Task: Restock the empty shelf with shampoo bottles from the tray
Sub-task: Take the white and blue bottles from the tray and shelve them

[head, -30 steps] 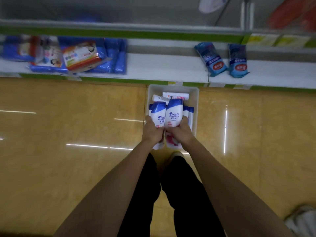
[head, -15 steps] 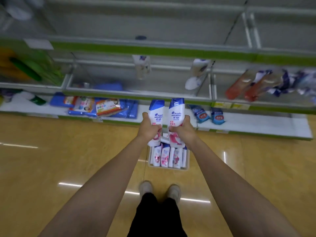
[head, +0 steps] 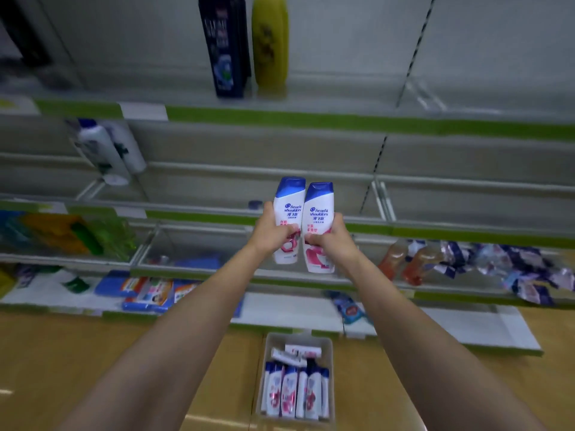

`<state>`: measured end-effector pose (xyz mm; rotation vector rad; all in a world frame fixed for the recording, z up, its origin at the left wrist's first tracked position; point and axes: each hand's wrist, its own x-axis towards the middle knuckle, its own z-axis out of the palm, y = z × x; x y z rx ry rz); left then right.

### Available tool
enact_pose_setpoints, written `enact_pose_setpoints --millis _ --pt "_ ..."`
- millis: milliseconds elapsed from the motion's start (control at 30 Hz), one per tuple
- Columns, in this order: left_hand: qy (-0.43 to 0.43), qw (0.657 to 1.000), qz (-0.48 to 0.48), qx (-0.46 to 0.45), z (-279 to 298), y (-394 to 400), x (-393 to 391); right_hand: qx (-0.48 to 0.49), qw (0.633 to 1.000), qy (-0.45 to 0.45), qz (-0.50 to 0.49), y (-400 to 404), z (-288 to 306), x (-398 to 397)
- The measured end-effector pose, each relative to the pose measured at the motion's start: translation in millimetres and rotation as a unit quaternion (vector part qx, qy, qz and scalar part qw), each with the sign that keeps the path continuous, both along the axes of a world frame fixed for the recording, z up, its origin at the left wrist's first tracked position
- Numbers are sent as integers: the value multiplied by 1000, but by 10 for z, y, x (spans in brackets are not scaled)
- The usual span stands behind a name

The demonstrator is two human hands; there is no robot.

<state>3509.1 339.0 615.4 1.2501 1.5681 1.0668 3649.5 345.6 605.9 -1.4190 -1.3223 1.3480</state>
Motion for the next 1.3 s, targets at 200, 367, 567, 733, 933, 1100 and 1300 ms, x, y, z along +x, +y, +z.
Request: enact_pose_setpoints --millis 200,367,567,733,933,1100,1300 --pt "7 997 11 76 884 71 28 72 997 11 22 201 781 58" --pt "-5 992 -2 125 1395 131 71 125 992 16 20 361 1265 58" --pt "-37 983 11 178 1845 485 56 163 986 33 21 711 1748 44" --pt "-36 978 3 205 2055 1005 0 202 979 39 -13 1086 2067 26" --pt "-67 975 -35 208 2067 1700 -8 201 977 47 -52 1673 2134 24" --pt "-80 981 -38 175 1898 2185 53 184 978 94 -43 2017 2016 -23" --pt "-65 984 -19 163 1837 2620 108 182 980 71 -24 2419 1954 -39"
